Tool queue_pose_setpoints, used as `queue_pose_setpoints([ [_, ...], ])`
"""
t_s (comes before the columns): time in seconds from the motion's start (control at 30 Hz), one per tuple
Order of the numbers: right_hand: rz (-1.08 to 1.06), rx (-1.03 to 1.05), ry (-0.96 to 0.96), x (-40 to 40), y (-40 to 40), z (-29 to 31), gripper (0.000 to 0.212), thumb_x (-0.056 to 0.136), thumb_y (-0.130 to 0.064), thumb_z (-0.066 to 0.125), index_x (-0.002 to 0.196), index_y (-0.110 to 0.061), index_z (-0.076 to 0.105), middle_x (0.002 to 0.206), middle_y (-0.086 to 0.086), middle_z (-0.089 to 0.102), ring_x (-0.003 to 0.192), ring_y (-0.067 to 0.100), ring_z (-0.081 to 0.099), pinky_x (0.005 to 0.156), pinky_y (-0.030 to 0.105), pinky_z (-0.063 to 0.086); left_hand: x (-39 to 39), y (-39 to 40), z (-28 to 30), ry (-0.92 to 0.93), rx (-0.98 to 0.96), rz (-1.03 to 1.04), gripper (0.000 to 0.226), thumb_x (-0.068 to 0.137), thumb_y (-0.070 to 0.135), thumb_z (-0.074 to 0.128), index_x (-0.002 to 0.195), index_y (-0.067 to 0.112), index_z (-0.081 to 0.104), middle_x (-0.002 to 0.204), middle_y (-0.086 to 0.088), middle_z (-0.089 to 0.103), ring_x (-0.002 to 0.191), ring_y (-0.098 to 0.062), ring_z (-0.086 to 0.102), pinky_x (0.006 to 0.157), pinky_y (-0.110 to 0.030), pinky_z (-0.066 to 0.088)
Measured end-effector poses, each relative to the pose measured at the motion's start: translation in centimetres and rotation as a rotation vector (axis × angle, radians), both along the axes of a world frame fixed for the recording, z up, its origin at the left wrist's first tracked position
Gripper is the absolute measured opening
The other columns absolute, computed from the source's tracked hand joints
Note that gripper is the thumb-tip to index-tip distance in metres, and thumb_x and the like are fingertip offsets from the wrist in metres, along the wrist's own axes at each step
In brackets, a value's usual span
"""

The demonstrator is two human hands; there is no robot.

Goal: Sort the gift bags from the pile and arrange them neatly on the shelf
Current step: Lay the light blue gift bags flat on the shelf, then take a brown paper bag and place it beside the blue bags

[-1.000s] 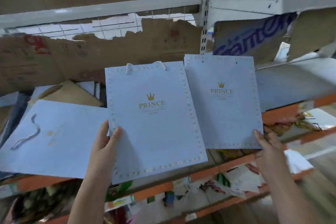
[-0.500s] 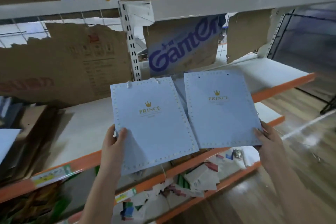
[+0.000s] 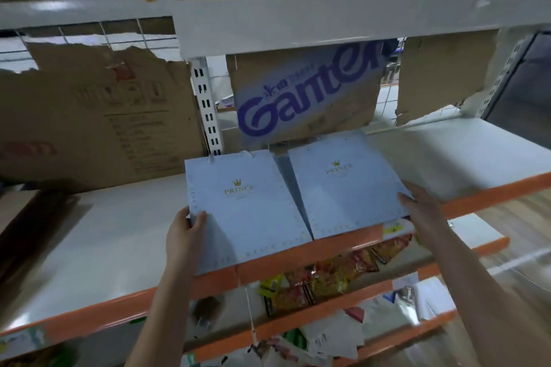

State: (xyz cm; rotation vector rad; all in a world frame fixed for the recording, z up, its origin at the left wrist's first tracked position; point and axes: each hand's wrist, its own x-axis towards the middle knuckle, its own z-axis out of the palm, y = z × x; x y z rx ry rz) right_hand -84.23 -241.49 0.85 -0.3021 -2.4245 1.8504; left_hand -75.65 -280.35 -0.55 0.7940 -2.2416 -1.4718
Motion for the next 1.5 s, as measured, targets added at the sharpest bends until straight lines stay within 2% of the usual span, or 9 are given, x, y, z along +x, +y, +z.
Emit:
queue_pose_setpoints([
  [0.2,0.084,0.257,-0.061,-2.6,-1.4,-0.7,0.039,0.098,-0.016,0.040,0.136,-0.013,0.044,0.124,0.012,0.054,0.104,0.029,0.053,0.087,0.034,0.042,-1.5,1.2,-0.6,-0.163,-0.306,0.029,0.037,0.093,0.022,0.054,0.121,-0.001,0.057,0.111,-0.026,0.062,0.106,-0.041,0.055,0.078,-0.036,0.038],
  [0.3,0.147,0.455,-0.080,-3.1,-1.5,-1.0,0.040,0.098,-0.020,0.038,0.138,-0.015,0.042,0.124,0.013,0.053,0.112,0.035,0.049,0.096,0.042,0.042,-1.7,1.4,-1.1,-0.168,-0.397,0.097,0.029,0.089,0.021,0.058,0.110,0.002,0.065,0.103,-0.029,0.061,0.103,-0.043,0.053,0.083,-0.038,0.041],
  [0.43,0.182,0.673,-0.093,-3.4,-1.4,-1.1,0.042,0.096,-0.020,0.040,0.136,-0.010,0.043,0.133,0.023,0.042,0.121,0.037,0.036,0.105,0.041,0.029,-1.2,2.1,-0.8,-0.192,-0.450,0.135,0.031,0.092,0.019,0.053,0.115,0.001,0.063,0.117,-0.031,0.055,0.111,-0.043,0.049,0.093,-0.042,0.040],
  [0.67,0.215,0.638,0.134,-1.2,-1.7,0.1,0.040,0.093,-0.012,0.046,0.133,-0.006,0.046,0.136,0.020,0.040,0.122,0.036,0.035,0.103,0.042,0.029,2.9,2.4,0.0,-0.147,-0.541,0.226,0.034,0.095,0.019,0.048,0.124,0.007,0.058,0.122,-0.021,0.058,0.108,-0.038,0.054,0.091,-0.043,0.043],
  [0.83,0.438,0.562,0.346,4.7,-6.1,0.5,0.038,0.092,-0.006,0.049,0.130,-0.005,0.051,0.130,0.016,0.049,0.124,0.031,0.039,0.104,0.036,0.031,10.5,3.7,0.0,-0.098,-0.832,0.229,0.025,0.092,0.011,0.052,0.113,0.006,0.065,0.107,-0.017,0.066,0.098,-0.038,0.057,0.079,-0.042,0.047],
  [0.97,0.659,0.591,0.420,11.2,-11.4,-1.0,0.036,0.093,-0.007,0.048,0.128,-0.006,0.052,0.126,0.013,0.051,0.121,0.028,0.043,0.103,0.035,0.032,17.7,3.2,-1.5,-0.176,-0.938,0.190,0.034,0.091,0.024,0.040,0.103,0.008,0.068,0.095,-0.012,0.070,0.087,-0.034,0.063,0.071,-0.039,0.050],
  [1.1,0.935,0.662,0.428,18.3,-17.2,-5.0,0.036,0.095,-0.009,0.045,0.130,-0.008,0.050,0.129,0.008,0.050,0.125,0.025,0.041,0.106,0.032,0.029,25.4,1.3,-4.6,-0.259,-0.918,0.159,0.038,0.089,0.024,0.036,0.100,0.007,0.068,0.092,-0.010,0.070,0.085,-0.032,0.064,0.068,-0.039,0.053],
  [1.23,1.135,0.737,0.296,24.7,-22.4,-10.6,0.038,0.098,-0.016,0.037,0.136,-0.013,0.042,0.135,0.003,0.044,0.129,0.018,0.035,0.109,0.025,0.024,32.5,-1.6,-9.4,-0.333,-0.822,0.207,0.019,0.086,0.012,0.060,0.103,0.012,0.068,0.099,-0.007,0.071,0.094,-0.028,0.065,0.079,-0.038,0.053],
  [1.5,1.378,0.891,0.011,32.4,-28.9,-28.5,0.033,0.093,-0.012,0.045,0.125,-0.014,0.054,0.125,0.003,0.054,0.115,0.017,0.049,0.098,0.027,0.041,41.7,-6.4,-25.7,-0.695,-0.617,0.031,0.031,0.081,0.017,0.057,0.110,0.013,0.066,0.106,-0.008,0.068,0.100,-0.031,0.063,0.081,-0.038,0.051],
])
